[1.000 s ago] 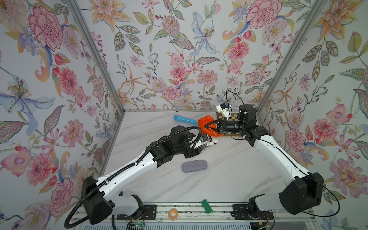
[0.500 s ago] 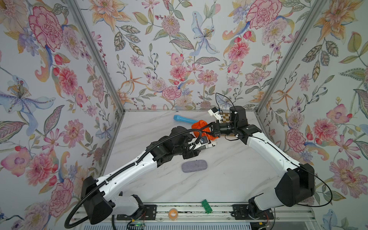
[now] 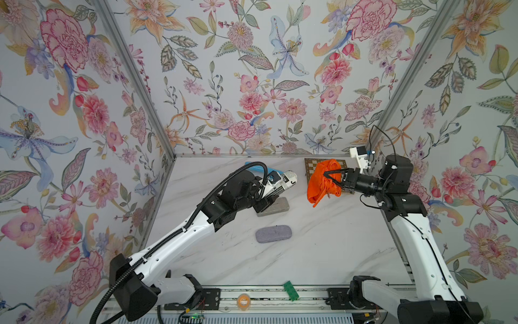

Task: Wipe the eyeglass case
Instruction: Wipe the dirt from the eyeglass case, then place the eyeglass case at the center of the board.

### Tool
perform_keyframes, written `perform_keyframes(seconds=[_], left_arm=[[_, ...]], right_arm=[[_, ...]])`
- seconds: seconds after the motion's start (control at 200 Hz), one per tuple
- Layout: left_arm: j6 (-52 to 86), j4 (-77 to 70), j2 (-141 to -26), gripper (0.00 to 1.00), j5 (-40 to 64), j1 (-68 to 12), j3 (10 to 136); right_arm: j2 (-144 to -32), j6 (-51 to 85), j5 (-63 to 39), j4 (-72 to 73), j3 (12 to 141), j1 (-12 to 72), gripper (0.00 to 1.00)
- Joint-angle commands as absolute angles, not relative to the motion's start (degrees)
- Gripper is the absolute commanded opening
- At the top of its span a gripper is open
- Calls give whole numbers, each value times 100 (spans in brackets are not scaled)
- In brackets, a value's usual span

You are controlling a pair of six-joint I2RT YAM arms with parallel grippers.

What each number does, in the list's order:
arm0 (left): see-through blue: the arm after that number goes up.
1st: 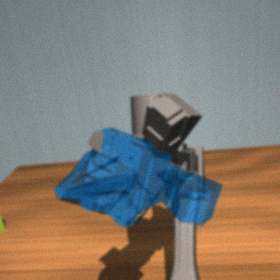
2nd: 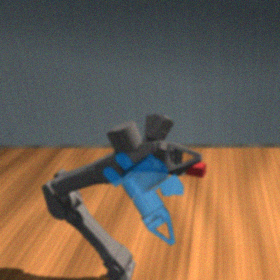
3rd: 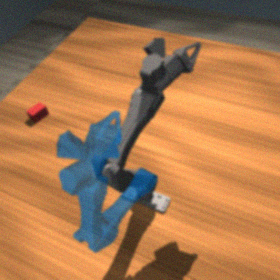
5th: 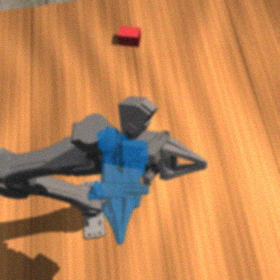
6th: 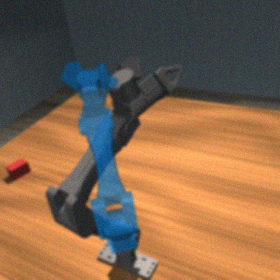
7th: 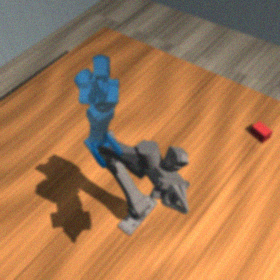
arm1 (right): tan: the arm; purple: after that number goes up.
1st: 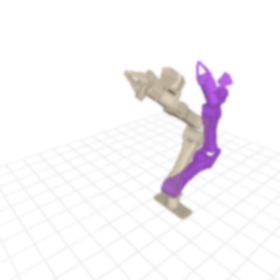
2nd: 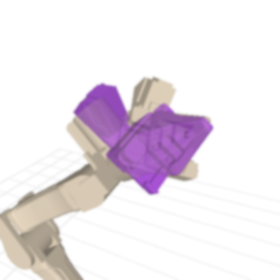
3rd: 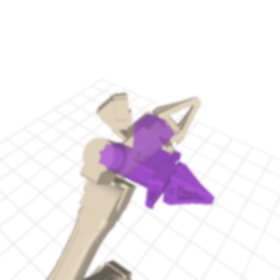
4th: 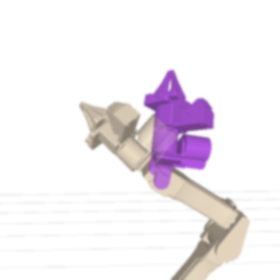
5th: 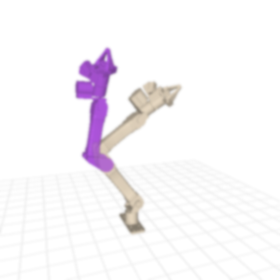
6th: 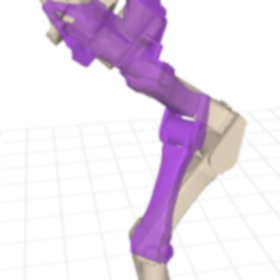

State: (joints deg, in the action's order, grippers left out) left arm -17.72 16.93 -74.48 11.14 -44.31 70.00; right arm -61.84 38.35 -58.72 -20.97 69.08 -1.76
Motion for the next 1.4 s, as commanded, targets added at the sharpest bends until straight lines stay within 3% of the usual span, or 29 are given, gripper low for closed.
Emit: perform_keyframes(seconds=[0.0, 0.48, 0.656, 0.881, 1.046, 1.391], left_arm=[[-1042, 1212, -7655, 26, 1277, -4653, 6899], [532, 615, -8166, 27, 984, -5038, 6925], [750, 1503, -8908, 27, 101, -5409, 7689], [1761, 1431, -10098, 27, -723, -5963, 8148], [2351, 2451, -11343, 25, -1710, -6381, 9343], [3140, 2731, -12380, 27, -1835, -6645, 9760]], right_arm=[[-5844, 3682, -5387, -2296, 6660, -439, 0], [-5383, 3191, -4413, -2782, 6240, -153, 0], [-5264, 3037, -4043, -2848, 6187, -88, 0], [-4876, 2533, -2903, -3154, 5901, -484, 0], [-4457, 2485, -3115, -3171, 5454, -911, 0], [-4128, 2399, -3366, -3182, 5090, -1415, 0]])
